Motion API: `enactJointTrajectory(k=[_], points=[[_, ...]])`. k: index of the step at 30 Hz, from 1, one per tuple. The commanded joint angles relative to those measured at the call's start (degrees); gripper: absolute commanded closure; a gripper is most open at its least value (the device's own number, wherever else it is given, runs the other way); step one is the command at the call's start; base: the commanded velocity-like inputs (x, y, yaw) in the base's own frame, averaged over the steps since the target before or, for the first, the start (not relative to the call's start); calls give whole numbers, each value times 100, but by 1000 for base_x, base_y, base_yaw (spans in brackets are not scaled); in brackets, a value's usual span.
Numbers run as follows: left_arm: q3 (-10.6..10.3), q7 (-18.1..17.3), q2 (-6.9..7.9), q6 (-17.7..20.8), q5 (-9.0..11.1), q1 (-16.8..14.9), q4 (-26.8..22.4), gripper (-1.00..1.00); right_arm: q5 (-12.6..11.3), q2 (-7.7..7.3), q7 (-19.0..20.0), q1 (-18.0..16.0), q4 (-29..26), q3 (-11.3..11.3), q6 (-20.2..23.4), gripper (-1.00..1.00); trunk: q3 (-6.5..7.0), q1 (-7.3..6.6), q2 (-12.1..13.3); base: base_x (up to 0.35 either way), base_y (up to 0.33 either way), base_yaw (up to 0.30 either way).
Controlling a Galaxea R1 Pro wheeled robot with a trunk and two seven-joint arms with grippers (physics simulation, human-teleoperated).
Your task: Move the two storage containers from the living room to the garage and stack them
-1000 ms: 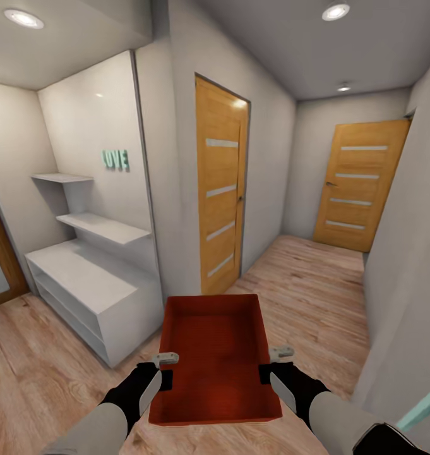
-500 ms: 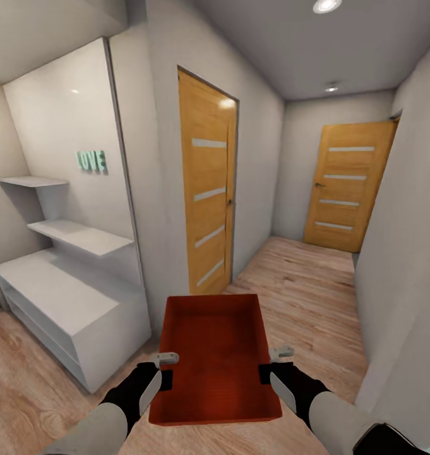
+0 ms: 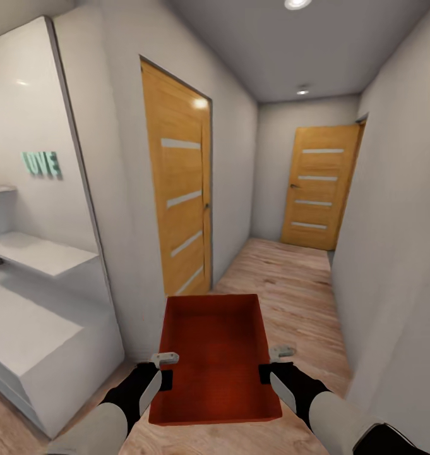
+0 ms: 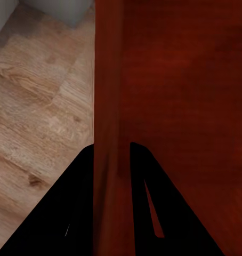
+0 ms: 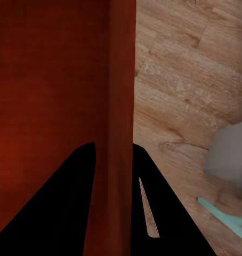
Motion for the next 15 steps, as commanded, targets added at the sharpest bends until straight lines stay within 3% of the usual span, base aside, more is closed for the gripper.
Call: enactJointTrajectory(k=[1,15], points=[[-38,60,200,47,-63,5,114,100,35,-4,-40,-8,-24,47,-128,100,2,5,-3,322,0,-230],[-40,60,206,47,-63,5,114,100,35,-4,-40,-8,-24,47,-128,100,37,5,-3,322,0,-230]])
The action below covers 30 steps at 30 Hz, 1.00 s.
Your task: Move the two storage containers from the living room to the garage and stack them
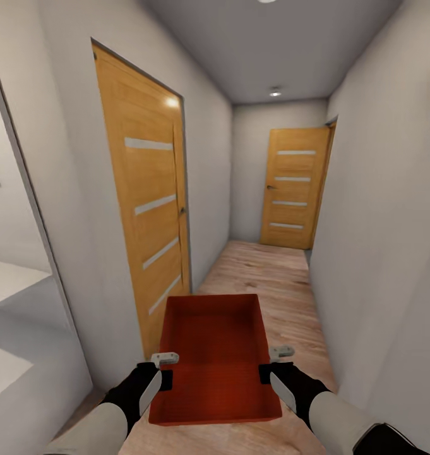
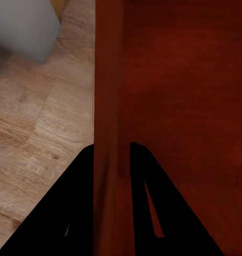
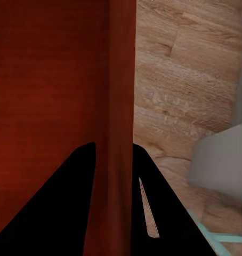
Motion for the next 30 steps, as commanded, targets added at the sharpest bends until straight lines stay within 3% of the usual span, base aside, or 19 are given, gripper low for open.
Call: enactJointTrajectory(k=[1,11,30], points=[[-36,60,206,47,-63,5,113,100,35,-4,-40,-8,-24,47,-129,100,1,5,-3,322,0,-230],[-36,60,232,47,-63,5,113,100,35,-4,-40,-8,-24,47,-129,100,6,5,-3,322,0,-208],[-36,60,233,47,-63,5,113,100,35,-4,-40,-8,-24,47,-129,100,6,5,-3,323,0,-7]])
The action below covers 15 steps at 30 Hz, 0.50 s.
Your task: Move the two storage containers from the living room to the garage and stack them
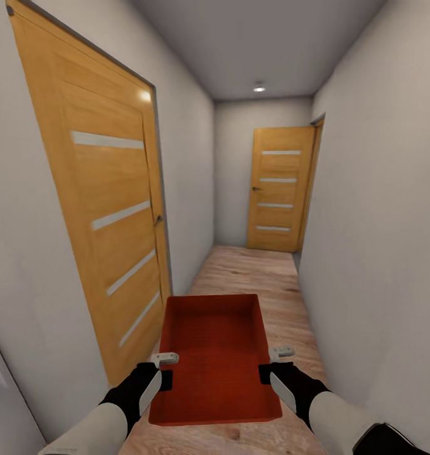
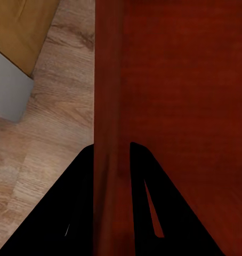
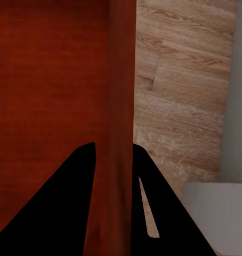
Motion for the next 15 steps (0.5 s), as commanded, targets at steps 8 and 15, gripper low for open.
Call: enactJointTrajectory(k=[8,15], points=[[-39,60,232,45,-66,4,108,100,31,-6,-41,-7,-27,46,-137,100,-1,5,-3,323,0,0],[-37,60,232,45,-66,4,108,100,31,-6,-43,-7,-27,46,-137,100,-1,5,-3,322,0,-58]])
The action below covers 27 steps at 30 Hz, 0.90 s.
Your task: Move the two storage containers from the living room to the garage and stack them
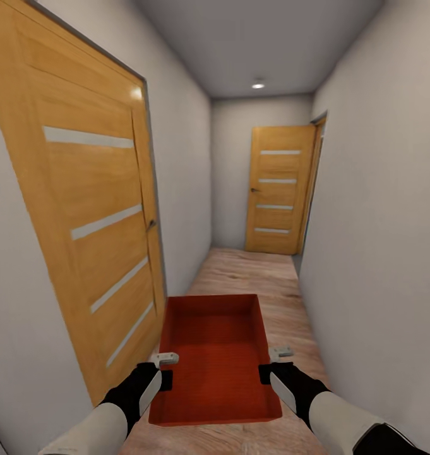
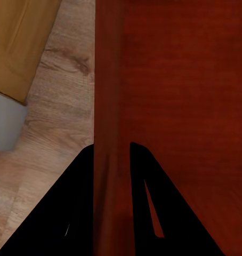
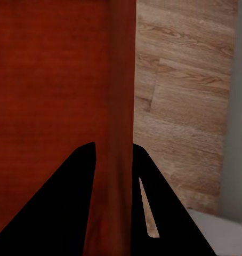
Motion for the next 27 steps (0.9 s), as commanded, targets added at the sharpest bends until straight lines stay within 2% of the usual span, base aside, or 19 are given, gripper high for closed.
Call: enactJointTrajectory(k=[1,10,27], points=[[-41,61,233,47,-67,5,103,100,33,-5,-40,-8,-25,44,-141,100,-1,5,-3,323,0,-200],[-37,61,235,47,-67,5,103,100,33,-5,-39,-8,-25,44,-141,100,-1,5,-3,322,0,-195],[-39,61,238,47,-67,5,103,100,33,-5,-39,-8,-25,44,-141,100,-1,5,-3,323,0,-8]])
